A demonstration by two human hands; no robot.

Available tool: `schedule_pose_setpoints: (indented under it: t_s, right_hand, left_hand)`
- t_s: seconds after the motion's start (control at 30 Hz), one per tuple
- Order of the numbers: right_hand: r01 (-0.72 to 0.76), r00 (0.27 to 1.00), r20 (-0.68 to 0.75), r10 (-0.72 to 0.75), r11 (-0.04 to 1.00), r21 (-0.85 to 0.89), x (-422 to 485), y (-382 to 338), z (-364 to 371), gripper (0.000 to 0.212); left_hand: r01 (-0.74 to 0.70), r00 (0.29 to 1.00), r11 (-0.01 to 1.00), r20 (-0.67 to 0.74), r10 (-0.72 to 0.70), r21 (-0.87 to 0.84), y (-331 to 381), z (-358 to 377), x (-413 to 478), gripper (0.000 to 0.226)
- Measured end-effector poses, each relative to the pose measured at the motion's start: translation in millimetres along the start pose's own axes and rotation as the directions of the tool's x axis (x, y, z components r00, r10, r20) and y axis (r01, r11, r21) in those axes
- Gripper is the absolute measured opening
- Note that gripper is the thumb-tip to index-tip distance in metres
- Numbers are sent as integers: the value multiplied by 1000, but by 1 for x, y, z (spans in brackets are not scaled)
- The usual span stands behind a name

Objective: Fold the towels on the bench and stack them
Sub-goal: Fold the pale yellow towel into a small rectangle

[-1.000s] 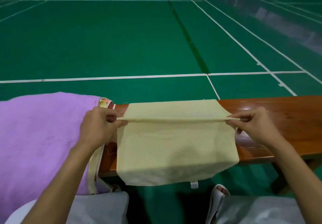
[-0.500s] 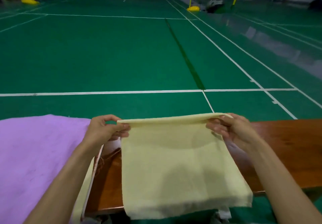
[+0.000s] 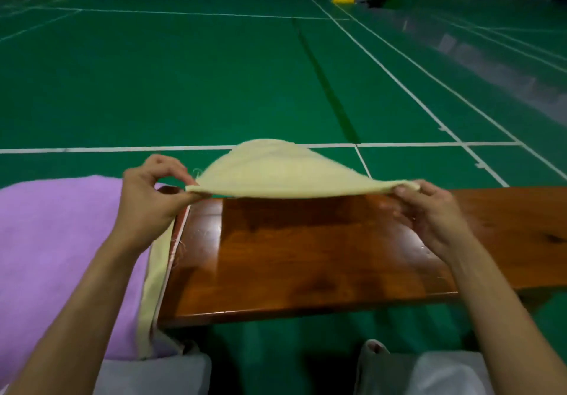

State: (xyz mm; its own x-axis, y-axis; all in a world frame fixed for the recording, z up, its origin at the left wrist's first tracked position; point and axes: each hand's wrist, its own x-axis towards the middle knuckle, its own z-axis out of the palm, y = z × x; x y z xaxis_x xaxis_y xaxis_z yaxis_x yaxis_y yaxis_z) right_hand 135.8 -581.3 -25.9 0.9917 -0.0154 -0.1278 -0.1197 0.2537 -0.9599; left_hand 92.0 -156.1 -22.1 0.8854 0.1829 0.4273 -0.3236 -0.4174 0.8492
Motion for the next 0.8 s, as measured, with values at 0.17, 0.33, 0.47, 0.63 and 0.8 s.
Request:
schedule_pose_setpoints:
  t_s: [0.17,0.33,0.47,0.63,0.8]
  right_hand:
    - [-328,892,84,444,764,-555,-19,10,-30,19]
    - [-294,758,103,644,478,-827,-20,23,-46,12]
    - [-228,621,132,773,339,-913,-20,22,-46,12]
    - [-155,452,148,880,241,-958,-20,23,-42,21]
    - [-167,509,156,846,276,-947,-16,18,-42,27]
  left_hand:
    - [99,919,902,308,-245,420,-39,2,-41,34]
    - [21,781,850,522,-343,527,-41,4,-53,35]
    - [0,561,787,652,-510,616,-34,3,-57,32]
    - [-8,223,713,696,-682,701,-19,4,-62,33]
    - [137,125,782,773,-622,607,-14,-5,-55,34]
